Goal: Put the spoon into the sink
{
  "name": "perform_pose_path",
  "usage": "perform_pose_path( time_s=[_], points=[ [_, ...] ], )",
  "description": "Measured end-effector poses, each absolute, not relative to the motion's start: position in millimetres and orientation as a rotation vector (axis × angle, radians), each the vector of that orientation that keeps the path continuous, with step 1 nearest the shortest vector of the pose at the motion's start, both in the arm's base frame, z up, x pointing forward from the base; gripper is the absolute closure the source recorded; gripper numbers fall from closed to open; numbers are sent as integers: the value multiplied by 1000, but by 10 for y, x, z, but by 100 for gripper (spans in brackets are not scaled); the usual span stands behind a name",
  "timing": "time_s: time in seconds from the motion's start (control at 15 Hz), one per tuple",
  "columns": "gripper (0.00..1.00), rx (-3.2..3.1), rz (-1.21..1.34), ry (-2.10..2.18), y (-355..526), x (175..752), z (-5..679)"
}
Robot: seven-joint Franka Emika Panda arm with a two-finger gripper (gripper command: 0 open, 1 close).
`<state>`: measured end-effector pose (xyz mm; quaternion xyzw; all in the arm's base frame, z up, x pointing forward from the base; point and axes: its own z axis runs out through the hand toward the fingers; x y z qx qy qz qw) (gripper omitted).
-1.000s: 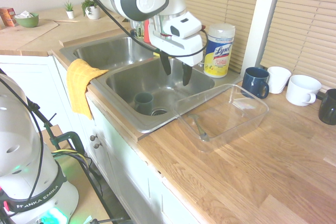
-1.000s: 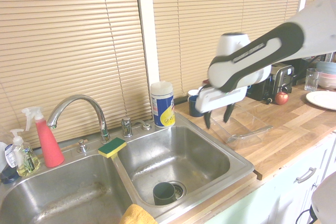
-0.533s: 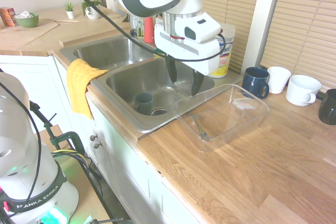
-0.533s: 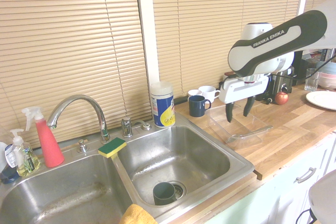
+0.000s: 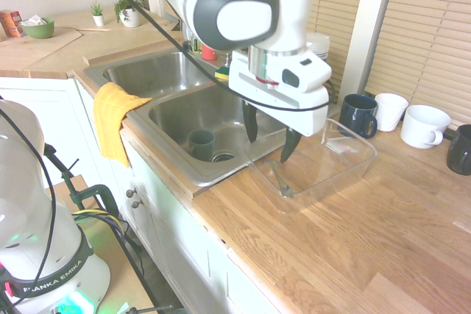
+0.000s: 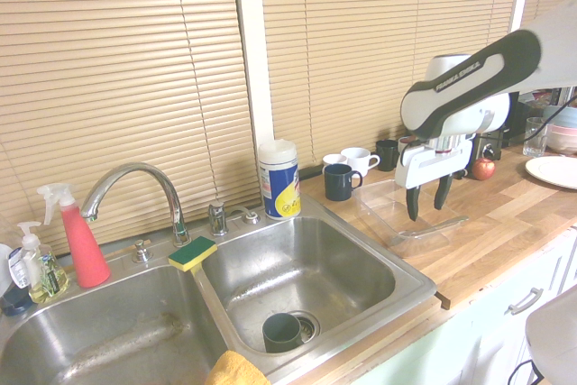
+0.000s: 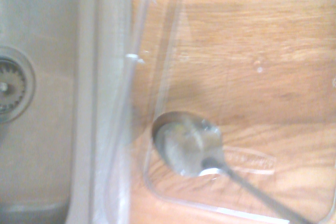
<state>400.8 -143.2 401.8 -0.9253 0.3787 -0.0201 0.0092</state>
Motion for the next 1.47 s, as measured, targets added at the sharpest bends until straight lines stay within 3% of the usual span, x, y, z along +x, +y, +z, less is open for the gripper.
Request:
perform_pose_path(
  time_s=[1.2,1.27,1.47],
  points=[
    [0,-3087,159,982,-1436,4240,3503],
    [100,-3090,167,975,-1430,4262,3476],
    [100,-3100,166,947,-1436,4354,3392]
  ],
)
